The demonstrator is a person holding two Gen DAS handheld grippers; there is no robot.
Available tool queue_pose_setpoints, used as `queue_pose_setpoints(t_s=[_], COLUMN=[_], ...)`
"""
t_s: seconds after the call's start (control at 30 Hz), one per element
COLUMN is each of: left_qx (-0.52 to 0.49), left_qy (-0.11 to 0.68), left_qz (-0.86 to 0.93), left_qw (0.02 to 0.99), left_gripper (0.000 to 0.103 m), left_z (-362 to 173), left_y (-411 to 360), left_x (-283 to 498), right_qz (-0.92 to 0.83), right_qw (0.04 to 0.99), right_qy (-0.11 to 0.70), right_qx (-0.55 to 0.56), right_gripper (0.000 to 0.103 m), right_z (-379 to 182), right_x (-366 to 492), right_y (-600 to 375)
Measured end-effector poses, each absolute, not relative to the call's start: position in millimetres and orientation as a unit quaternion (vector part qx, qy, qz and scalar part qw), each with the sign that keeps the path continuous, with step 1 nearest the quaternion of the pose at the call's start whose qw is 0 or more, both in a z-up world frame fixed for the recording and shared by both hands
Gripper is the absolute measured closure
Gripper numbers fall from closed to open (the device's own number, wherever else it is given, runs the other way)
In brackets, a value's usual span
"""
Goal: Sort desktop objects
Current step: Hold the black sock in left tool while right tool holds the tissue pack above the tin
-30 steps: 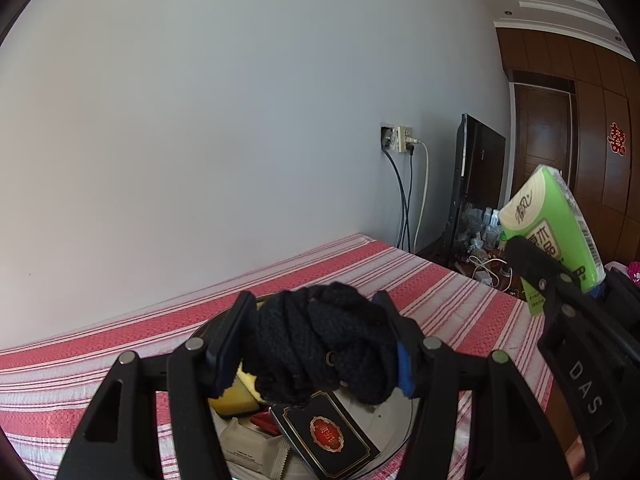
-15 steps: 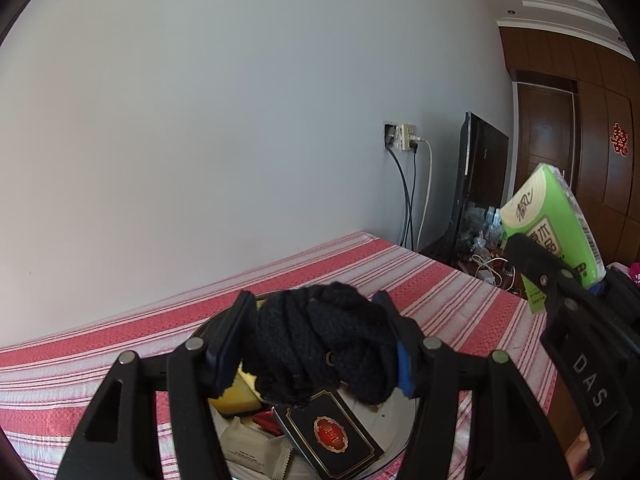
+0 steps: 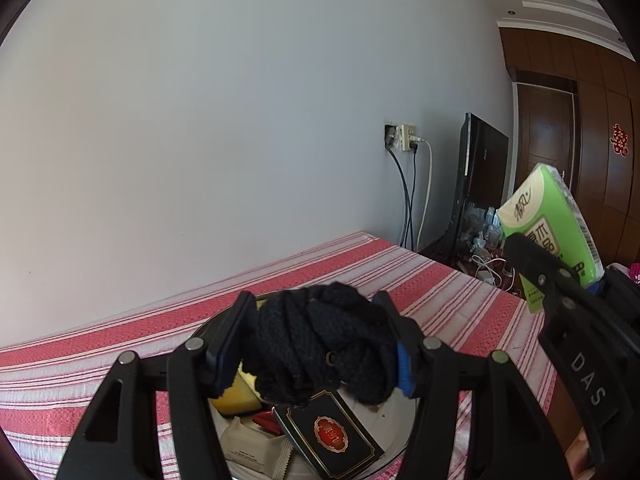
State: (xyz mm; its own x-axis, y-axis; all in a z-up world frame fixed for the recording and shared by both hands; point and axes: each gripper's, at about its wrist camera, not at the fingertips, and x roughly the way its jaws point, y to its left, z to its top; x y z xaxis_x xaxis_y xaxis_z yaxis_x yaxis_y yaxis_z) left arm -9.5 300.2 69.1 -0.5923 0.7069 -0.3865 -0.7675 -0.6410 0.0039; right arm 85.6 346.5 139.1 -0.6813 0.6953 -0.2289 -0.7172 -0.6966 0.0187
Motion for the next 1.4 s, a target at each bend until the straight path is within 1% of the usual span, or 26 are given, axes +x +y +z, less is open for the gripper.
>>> queue_pose_setpoints(t_s=[0.83,1.4], left_qx=[-0.179,-0.187], left_qy=[0.083,0.084], left_qz=[0.891,0.893], left_qw=[0.409,0.4], left_gripper=[0.043,0.043], left_z=[72,65], left_y=[297,305], left_x=[-13,-17], right_qz=[0.917,0.919], right_qw=[0.38,0.373], right_qy=[0.052,0.056], right_qx=[-0.108,-0.116], right_gripper=[0.076,0.076], right_z=[138,132], right_x=[79,74], right_y=[344,348])
